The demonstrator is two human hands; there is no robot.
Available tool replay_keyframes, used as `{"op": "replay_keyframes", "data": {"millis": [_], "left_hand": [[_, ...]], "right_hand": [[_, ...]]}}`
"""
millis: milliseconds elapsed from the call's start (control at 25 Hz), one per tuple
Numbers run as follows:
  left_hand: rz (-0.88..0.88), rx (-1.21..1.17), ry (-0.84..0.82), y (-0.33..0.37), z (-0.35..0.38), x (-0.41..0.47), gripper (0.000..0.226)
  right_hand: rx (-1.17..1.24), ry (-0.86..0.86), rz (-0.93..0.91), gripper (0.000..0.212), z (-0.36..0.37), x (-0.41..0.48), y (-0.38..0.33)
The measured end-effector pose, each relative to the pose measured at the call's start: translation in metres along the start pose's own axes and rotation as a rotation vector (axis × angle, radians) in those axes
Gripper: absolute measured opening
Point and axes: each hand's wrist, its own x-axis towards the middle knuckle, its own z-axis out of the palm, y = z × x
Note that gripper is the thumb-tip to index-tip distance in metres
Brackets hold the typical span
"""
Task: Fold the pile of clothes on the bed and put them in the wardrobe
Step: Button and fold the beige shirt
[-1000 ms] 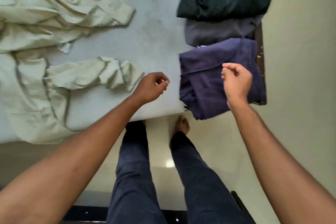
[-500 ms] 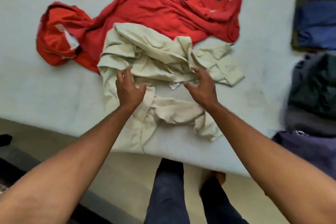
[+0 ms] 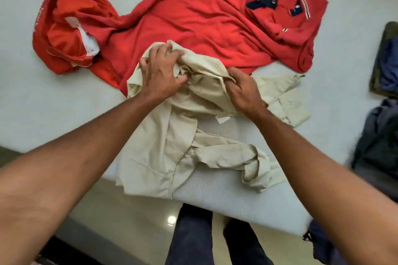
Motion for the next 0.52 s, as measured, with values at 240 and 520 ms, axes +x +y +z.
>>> {"op": "replay_keyframes", "data": {"millis": [240, 520], "left_hand": [[0.008, 0.067, -0.249, 0.009, 0.004, -0.026, 0.067], [-0.099, -0.414, -0.55, 0.037, 0.029, -0.105, 0.064]], "right_hand": [[0.139, 0.344, 0.312, 0.014, -0.095, -0.087, 0.072], [-0.302, 0.415, 0.569, 0.045, -0.096, -0.114, 0.115]]}}
